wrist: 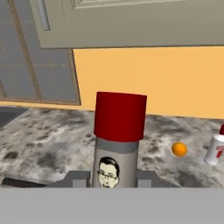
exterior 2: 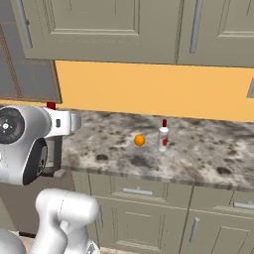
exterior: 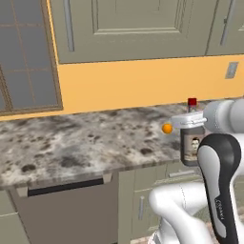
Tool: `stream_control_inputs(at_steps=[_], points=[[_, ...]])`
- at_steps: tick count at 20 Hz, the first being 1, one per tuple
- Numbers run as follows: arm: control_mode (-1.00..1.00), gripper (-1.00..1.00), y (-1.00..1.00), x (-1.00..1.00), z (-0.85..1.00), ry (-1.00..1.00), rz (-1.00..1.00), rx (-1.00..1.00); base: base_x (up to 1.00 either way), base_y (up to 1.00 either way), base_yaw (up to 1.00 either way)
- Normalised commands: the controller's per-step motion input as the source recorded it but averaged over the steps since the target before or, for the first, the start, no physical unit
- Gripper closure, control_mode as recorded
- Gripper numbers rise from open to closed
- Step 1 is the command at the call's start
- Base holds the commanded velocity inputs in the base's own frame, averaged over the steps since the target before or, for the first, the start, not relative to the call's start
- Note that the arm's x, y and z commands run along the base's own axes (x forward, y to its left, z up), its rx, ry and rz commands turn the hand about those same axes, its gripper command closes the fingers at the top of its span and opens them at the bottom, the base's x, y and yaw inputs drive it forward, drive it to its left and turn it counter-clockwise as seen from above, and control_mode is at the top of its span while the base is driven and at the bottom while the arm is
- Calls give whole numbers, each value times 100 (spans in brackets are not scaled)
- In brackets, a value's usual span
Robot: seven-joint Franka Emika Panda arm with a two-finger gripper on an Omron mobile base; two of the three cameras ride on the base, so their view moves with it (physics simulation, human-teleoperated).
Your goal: Place the liquors on the top shelf of the fridge to keep them out of children's reach, and place the orange on lower shelves for easy access.
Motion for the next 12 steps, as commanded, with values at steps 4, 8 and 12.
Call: stream_control_inputs(at_steps=[4,8,12], points=[[100,100,0,0,0,0,0,0,-54,-14,-40],[100,100,0,0,0,0,0,0,-19,-22,-51],[100,100,0,0,0,0,0,0,-4,-15,-53]])
